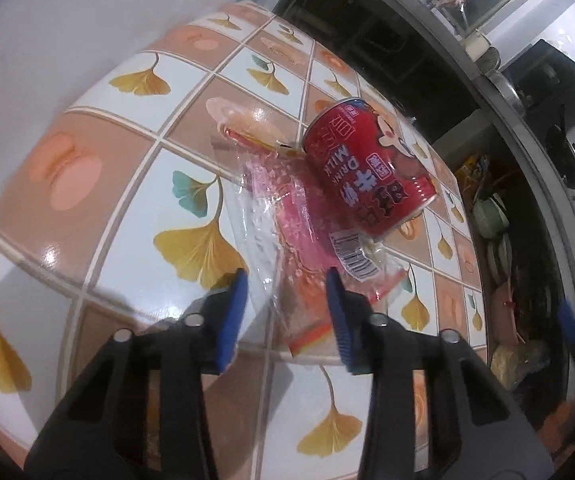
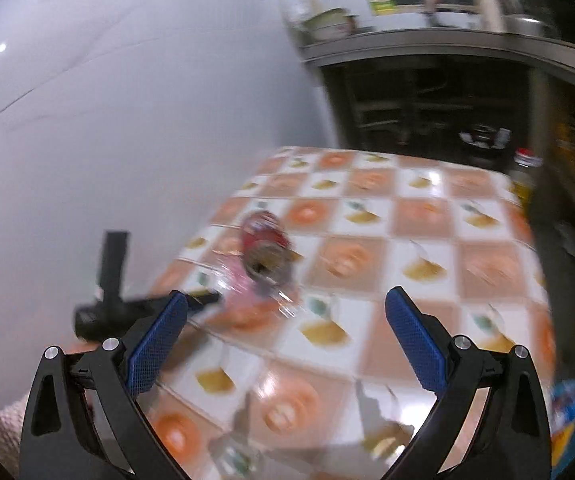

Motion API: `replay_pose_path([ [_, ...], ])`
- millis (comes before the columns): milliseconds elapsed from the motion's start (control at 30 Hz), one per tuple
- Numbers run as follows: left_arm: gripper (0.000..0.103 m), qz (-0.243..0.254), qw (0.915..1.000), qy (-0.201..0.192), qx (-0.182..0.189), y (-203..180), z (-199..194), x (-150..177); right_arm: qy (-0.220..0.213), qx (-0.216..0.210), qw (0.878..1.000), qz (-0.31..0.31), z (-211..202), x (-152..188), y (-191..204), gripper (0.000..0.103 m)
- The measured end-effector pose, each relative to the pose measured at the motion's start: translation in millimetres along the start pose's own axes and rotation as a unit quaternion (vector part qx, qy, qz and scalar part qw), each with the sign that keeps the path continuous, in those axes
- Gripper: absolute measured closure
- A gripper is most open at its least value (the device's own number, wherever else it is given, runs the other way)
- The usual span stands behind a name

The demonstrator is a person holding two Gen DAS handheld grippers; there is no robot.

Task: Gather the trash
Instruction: 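Grasp the clear plastic bag with the left gripper while the right gripper grasps the red can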

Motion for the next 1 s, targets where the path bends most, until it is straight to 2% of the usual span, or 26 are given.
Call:
replay_pose_path([
  [167,0.078,-0.018,0.9998,-0.002,0.004,6.6,-0.1,-4.2,0.038,-0.039,0.997,-0.050,62.5,-31.2,45.0,0.014],
  [333,0.089,-0.025,0.9997,-0.001,0.000,13.0,-0.9,-5.7,0.090,-0.010,0.993,-0.079,131.8,-47.0,67.3,0.021],
  [467,0.093,-0.024,0.9997,-0.001,-0.001,14.2,-1.4,-6.6,0.126,0.026,0.985,-0.113,171.7,-51.5,75.5,0.024],
  [567,0.095,-0.020,0.9998,-0.002,-0.003,13.8,-1.0,-6.7,0.161,0.036,0.978,-0.125,193.6,-52.0,75.3,0.030],
  [667,0.098,-0.016,0.9999,-0.002,-0.003,12.7,0.3,-6.6,0.189,0.031,0.975,-0.113,207.7,-51.7,70.5,0.040],
  [767,0.102,-0.005,1.0000,-0.002,-0.003,8.7,1.8,-5.8,0.192,0.028,0.975,-0.104,207.3,-51.0,68.5,0.040],
  [900,0.103,0.006,1.0000,0.000,0.002,1.7,-0.1,-1.9,0.187,0.040,0.975,-0.114,199.4,-44.8,66.8,0.040],
  [1000,0.103,0.016,0.9998,0.004,0.007,-5.1,-2.8,4.3,0.186,0.042,0.977,-0.099,187.1,-39.4,57.9,0.041],
])
Point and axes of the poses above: each gripper's, at about its wrist camera, not at the fingertips, and z roughly the way its jaws point, y to its left, x to its underside, the point moved 2 cm from there along z, roughly the way its jaws point, and after that the axes turned 8 degrees about x, right-handed, at the moved point
